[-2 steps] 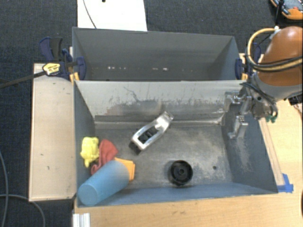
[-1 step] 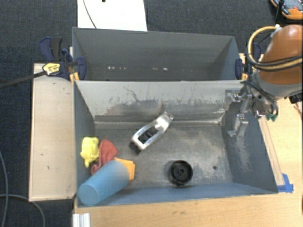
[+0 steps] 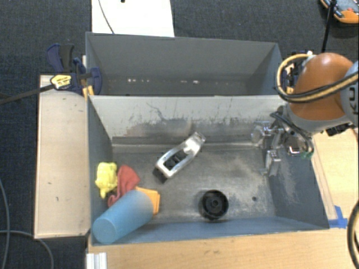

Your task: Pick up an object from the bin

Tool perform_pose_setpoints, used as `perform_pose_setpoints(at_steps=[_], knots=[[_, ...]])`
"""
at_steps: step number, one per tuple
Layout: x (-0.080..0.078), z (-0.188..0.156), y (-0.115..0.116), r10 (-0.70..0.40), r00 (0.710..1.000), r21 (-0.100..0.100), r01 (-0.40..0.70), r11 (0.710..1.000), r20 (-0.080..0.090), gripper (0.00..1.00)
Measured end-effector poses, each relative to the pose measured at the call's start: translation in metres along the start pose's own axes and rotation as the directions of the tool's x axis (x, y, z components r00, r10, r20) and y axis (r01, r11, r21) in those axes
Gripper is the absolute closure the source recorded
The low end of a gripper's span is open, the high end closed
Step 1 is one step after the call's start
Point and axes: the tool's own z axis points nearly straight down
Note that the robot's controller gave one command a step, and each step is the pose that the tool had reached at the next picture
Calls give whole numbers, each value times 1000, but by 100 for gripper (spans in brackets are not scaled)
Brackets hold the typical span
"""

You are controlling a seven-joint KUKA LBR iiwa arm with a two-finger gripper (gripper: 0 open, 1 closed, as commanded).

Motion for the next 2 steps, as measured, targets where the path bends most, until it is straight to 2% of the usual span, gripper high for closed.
perform_pose_setpoints(at_steps=[1,2], knots=[[17,-14,25,24,1000,-5,-24,1000,-20,0],[34,-23,92,21,1000,-2,-21,1000,-3,0]])
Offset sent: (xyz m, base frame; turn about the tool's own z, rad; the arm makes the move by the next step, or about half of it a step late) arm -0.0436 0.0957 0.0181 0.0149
